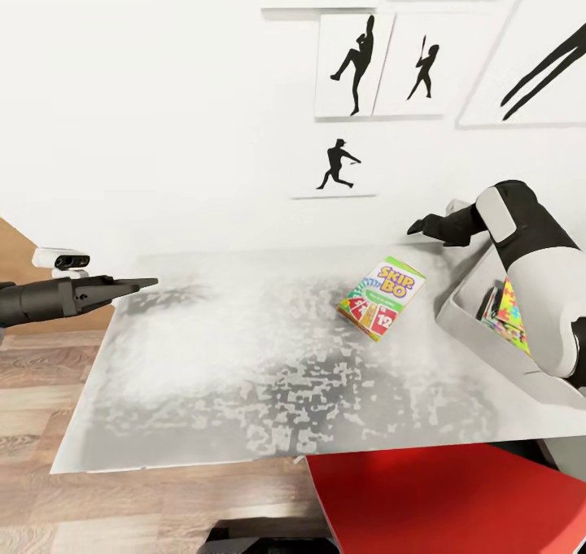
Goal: Put all the toys in the child's room - the three board games (two on the bed and one on the table), the two jigsaw puzzles on the table, and the tennis ball on the table - inside the toy box on the table in the child's room.
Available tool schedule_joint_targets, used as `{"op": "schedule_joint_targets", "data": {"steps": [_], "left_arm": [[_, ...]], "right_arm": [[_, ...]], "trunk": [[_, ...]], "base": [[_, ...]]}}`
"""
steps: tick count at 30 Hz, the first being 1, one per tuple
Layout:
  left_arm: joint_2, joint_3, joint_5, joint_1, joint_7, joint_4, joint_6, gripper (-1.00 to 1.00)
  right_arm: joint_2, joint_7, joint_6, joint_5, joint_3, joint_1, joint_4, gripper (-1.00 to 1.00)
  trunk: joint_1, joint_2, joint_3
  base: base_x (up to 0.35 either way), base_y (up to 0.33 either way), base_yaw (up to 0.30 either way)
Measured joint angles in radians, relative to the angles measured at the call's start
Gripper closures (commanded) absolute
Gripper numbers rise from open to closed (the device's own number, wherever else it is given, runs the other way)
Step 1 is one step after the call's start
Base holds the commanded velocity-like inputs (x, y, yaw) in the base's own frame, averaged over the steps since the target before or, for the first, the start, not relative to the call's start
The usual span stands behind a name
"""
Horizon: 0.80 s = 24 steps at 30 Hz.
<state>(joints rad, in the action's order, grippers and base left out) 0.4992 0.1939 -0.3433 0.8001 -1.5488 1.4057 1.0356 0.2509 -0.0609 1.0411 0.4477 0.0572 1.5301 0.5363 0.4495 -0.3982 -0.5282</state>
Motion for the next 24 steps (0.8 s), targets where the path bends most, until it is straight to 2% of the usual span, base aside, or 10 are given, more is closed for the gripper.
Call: {"op": "schedule_joint_targets", "data": {"steps": [16,24], "left_arm": [[-0.005,-0.002,0.000,0.001,0.000,0.001,0.001,-1.00],[-0.006,-0.003,0.000,0.002,0.000,0.001,0.000,-1.00]], "right_arm": [[0.001,0.002,-0.068,0.000,0.001,-0.008,-0.008,-1.00],[0.001,0.005,-0.079,0.002,-0.003,-0.009,-0.008,-1.00]], "trunk": [[0.000,0.000,-0.026],[0.000,0.000,-0.039]], "base": [[0.000,0.000,0.000],[0.000,0.000,0.000]]}}
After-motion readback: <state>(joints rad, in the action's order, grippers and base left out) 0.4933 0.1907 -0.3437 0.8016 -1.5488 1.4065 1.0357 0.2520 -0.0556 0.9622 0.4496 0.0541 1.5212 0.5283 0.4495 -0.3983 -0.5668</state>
